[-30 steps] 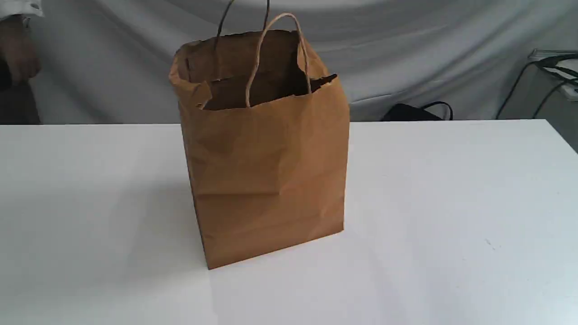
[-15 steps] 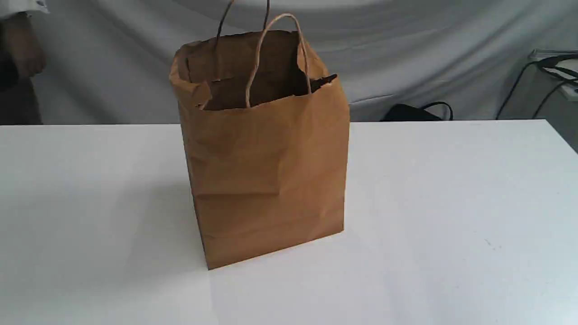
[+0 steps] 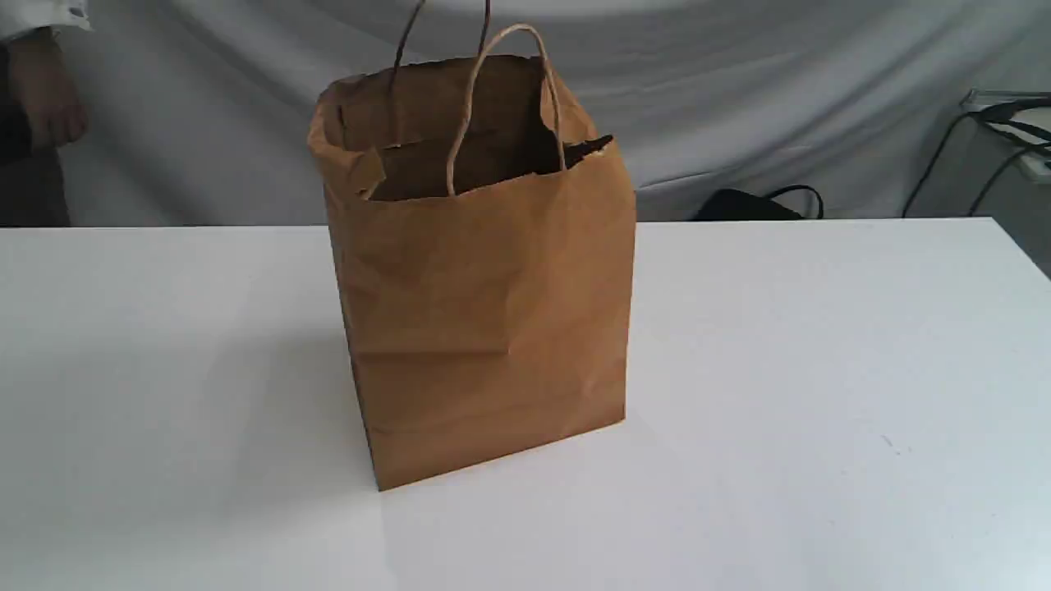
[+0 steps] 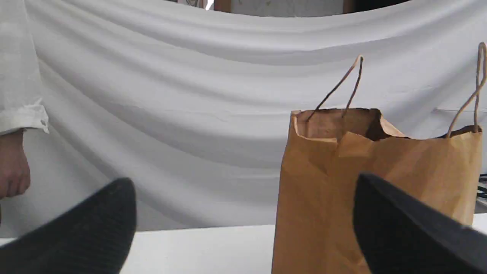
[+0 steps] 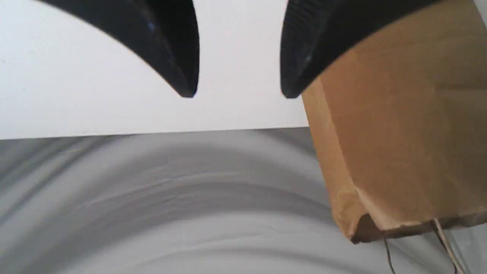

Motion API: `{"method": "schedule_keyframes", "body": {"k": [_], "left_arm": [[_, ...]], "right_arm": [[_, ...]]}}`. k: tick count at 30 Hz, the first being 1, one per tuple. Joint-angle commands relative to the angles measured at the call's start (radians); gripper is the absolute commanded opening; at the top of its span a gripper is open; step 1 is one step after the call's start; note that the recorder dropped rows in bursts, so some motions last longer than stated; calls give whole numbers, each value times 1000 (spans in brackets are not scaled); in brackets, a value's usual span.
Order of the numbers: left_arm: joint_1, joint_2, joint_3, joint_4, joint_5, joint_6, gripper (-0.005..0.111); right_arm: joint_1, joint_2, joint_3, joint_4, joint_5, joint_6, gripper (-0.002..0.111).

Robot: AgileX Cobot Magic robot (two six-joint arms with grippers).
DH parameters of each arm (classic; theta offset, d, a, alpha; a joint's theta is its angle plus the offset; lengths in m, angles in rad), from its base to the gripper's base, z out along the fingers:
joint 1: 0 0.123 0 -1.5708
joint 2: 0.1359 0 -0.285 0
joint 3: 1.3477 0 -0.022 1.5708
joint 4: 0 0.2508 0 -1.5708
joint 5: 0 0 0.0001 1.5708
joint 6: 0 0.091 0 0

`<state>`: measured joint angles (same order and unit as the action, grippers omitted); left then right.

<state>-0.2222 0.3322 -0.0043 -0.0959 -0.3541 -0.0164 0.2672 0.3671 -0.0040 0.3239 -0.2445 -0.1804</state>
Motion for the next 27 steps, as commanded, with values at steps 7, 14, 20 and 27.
{"method": "schedule_keyframes", "body": {"k": [7, 14, 20, 27], "left_arm": [[2, -6, 4, 10, 105, -29, 79], [2, -6, 4, 10, 108, -29, 79], [2, -6, 4, 10, 108, -29, 79], [2, -6, 4, 10, 108, -29, 79]], "right_arm": [[3, -1, 4, 0, 48, 68, 35], [3, -1, 4, -2, 48, 77, 35], [3, -1, 4, -3, 48, 75, 35], [3, -1, 4, -3, 48, 75, 35]]}}
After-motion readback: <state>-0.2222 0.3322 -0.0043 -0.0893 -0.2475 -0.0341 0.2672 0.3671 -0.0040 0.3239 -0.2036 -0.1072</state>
